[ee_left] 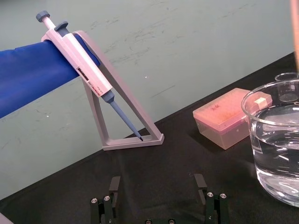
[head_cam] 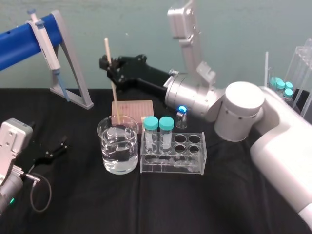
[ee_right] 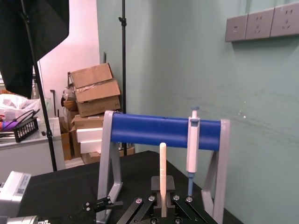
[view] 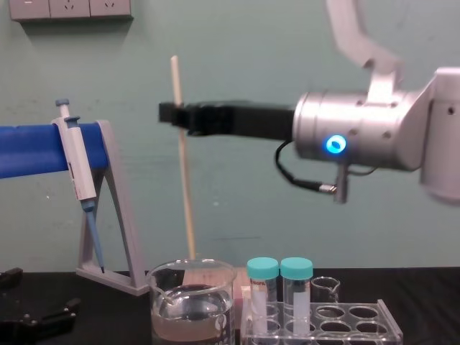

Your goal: Hold the thermometer with one hand and immerse one end into the beaker, then reinsert it into the test tube rack.

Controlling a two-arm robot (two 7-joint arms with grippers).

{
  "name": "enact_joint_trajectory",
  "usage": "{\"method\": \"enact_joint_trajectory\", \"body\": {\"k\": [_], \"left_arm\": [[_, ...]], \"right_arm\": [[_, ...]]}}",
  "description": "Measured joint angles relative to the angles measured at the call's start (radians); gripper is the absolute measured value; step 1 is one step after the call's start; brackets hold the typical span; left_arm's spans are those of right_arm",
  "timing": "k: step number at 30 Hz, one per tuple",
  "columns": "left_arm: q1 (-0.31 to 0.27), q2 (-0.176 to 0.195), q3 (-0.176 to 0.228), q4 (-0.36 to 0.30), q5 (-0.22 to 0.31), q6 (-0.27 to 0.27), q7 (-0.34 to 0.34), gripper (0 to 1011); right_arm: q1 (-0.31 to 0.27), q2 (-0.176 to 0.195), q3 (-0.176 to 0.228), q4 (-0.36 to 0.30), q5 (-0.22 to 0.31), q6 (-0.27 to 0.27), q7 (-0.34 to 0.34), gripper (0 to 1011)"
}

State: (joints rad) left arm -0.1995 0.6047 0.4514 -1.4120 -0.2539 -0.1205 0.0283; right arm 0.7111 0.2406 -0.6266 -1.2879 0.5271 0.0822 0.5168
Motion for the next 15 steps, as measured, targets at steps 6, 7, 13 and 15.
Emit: {"method": "enact_joint_trajectory", "body": {"k": [6, 7, 13, 15], "left_arm": [[0.000, 0.000, 0.000, 0.000, 0.000, 0.000, 0.000, 1004], [0.000, 0.000, 0.000, 0.000, 0.000, 0.000, 0.000, 1004], [0.000, 0.000, 0.000, 0.000, 0.000, 0.000, 0.000, 1004], [0.000, 0.000, 0.000, 0.000, 0.000, 0.000, 0.000, 1004]], "right_arm": [[-0.015, -0.048, -0.001, 0.082, -0.013, -0.078, 0.023, 53], [-0.017, -0.051, 0.000, 0.088, -0.013, -0.085, 0.025, 53], [-0.036, -0.071, 0.012, 0.139, -0.032, -0.125, 0.032, 53], [-0.037, -0.072, 0.012, 0.143, -0.035, -0.127, 0.032, 53]]}}
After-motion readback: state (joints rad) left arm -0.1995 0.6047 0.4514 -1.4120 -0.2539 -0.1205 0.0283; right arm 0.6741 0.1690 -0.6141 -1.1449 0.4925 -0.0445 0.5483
